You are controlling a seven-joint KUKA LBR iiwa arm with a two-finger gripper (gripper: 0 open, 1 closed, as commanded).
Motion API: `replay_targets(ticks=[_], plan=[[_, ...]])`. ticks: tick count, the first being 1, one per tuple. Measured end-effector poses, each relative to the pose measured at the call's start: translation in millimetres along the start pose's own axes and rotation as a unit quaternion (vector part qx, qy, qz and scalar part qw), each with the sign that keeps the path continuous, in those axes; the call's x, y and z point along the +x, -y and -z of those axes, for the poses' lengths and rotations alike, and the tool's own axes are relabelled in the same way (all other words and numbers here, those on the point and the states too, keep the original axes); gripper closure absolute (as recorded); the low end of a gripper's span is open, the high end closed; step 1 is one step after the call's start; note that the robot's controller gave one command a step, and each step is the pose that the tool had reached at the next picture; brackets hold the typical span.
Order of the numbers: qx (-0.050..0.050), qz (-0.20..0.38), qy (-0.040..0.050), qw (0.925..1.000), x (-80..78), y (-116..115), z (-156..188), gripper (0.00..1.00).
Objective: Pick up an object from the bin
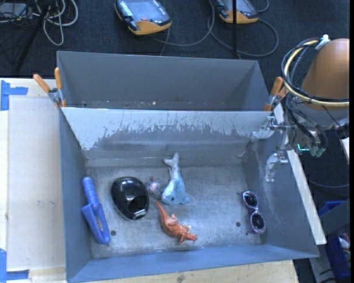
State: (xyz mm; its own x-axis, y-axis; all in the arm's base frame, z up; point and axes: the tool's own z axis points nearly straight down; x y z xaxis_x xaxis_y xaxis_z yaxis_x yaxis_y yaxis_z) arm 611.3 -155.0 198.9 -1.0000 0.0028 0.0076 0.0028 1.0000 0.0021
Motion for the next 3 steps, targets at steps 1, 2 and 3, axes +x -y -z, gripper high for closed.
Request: replay_targets(ticks=[1, 2, 3], plan=[[0.001, 0.002, 0.0037, 1.0, -1.5, -0.5, 5.0, 0.0], [0.001, 0.072, 0.0055, 0.9974, -13.4, -11.6, -124.8, 1.0], [0.001, 0.073, 0.0055, 0.9973, -13.5, -11.9, -124.8, 1.0]])
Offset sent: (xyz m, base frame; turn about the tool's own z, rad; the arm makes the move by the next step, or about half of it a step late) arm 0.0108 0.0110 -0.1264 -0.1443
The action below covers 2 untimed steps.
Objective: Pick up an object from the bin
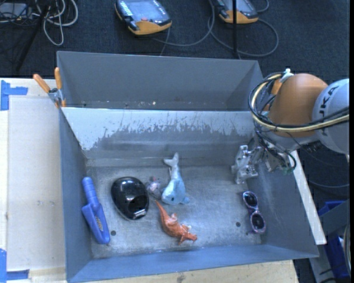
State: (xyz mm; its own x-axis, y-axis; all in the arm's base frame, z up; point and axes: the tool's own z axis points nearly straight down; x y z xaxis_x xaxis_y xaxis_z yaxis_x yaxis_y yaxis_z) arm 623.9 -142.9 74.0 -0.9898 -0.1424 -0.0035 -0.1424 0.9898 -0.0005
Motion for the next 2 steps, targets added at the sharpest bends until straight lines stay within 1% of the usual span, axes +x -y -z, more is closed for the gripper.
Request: replay_targets(ticks=[1, 2], plan=[[-0.001, 0.008, -0.0021, 1.0, 9.9, -6.2, 35.1, 1.0], [0.0, 0.0, 0.0004, 1.0, 1.9, -20.3, 57.5, 1.0]])
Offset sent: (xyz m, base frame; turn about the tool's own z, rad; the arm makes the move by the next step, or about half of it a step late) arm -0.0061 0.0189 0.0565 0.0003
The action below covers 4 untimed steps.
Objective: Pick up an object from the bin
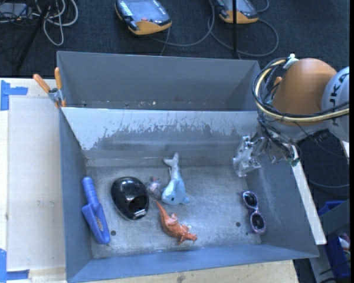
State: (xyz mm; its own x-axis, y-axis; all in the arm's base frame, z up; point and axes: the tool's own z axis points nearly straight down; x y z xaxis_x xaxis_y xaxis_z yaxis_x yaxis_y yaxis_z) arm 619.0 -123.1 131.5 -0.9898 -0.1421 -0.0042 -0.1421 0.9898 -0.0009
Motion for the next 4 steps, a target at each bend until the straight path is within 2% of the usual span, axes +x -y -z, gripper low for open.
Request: replay_targets(ticks=[1, 2, 3, 4], plan=[[-0.001, -0.002, -0.0021, 1.0, 14.5, 0.4, 23.9, 1.0], [-0.001, 0.012, -0.0008, 0.9999, 6.9, -14.4, 46.8, 0.0], [-0.001, 0.012, -0.0008, 0.9999, 6.8, -14.5, 46.8, 0.0], [0.0, 0.039, 0.0003, 0.9992, 27.6, 0.1, -8.5, 0.0]])
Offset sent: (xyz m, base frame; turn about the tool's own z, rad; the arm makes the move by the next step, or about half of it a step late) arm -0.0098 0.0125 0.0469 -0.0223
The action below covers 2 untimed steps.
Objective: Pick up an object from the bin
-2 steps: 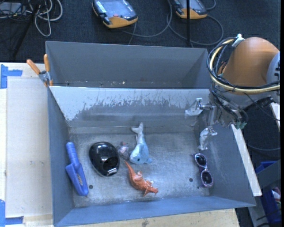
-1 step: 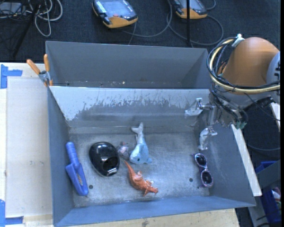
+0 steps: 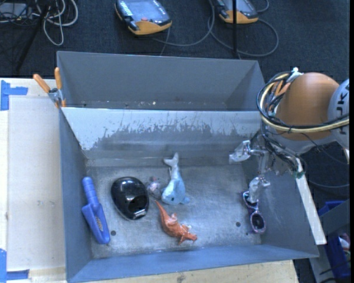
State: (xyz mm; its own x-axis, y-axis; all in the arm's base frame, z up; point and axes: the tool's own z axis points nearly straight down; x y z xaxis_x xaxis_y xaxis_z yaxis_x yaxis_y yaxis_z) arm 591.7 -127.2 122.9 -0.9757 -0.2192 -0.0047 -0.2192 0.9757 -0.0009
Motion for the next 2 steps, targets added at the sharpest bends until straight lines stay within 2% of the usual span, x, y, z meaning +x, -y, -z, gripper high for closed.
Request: replay_targets(ticks=[1, 2], plan=[[-0.003, 0.081, -0.0049, 0.9967, 13.0, 3.3, -30.1, 0.0], [-0.003, 0.156, -0.0021, 0.9878, 44.5, 4.1, -28.7, 0.0]])
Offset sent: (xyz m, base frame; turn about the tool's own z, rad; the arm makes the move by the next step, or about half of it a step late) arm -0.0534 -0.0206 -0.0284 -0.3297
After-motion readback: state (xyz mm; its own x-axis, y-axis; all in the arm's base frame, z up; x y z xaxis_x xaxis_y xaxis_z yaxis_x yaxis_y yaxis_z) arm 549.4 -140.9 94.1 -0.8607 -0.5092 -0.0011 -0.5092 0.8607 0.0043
